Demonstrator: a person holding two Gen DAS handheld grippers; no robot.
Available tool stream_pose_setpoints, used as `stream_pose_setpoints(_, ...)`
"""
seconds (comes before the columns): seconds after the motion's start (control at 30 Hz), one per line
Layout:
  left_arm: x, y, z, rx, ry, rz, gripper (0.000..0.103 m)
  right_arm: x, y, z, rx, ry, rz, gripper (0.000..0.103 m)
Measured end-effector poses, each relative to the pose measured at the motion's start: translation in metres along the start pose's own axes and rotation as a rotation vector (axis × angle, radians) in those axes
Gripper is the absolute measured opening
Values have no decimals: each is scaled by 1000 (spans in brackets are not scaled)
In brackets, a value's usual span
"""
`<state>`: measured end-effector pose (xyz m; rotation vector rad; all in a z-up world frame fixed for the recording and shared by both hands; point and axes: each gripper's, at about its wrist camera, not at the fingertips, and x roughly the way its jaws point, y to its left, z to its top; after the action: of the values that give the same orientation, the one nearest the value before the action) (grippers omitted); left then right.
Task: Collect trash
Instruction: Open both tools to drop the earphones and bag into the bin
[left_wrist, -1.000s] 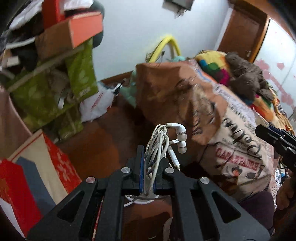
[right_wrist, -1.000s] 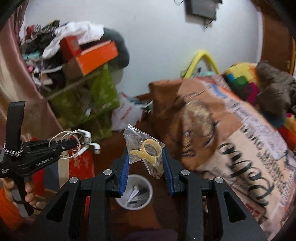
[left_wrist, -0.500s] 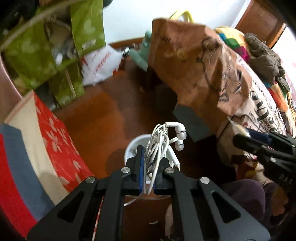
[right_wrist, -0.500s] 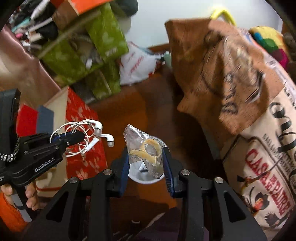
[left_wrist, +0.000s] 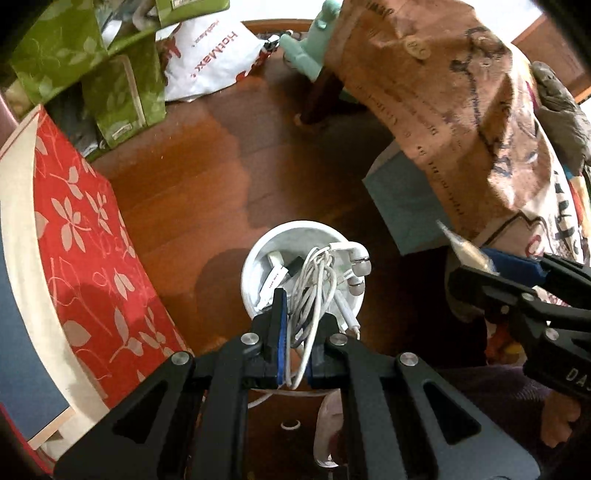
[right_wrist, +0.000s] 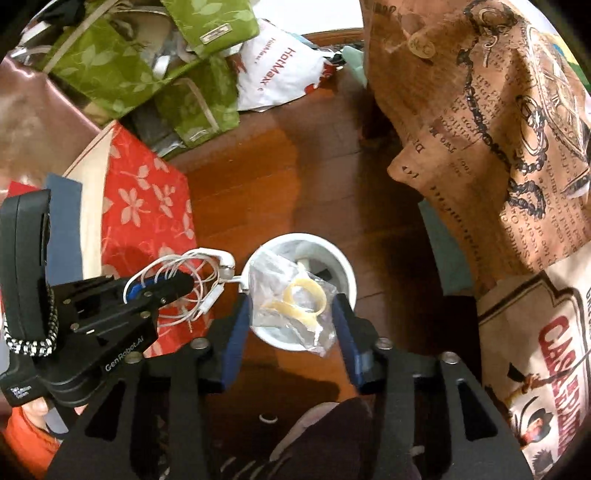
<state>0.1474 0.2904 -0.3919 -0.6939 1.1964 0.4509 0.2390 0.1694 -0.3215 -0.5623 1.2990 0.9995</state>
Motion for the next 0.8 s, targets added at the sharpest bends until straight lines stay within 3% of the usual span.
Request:
stream_pose_setpoints(0.07, 6, 0, 2, -9, 10, 0, 6, 2, -4, 2, 11, 3, 4, 56)
stream_pose_setpoints(0.3, 23, -11, 13, -15, 34, -36, 7, -3, -24, 3, 52, 6, 48, 56)
stream_pose_setpoints(0.47, 29, -21, 19, -11, 50, -68, 36, -9, -25, 3, 36, -12, 25, 56)
stream_pose_setpoints(0.8, 3, -38, 19, 80, -3, -9, 36, -31, -29, 0, 39, -72, 6, 56)
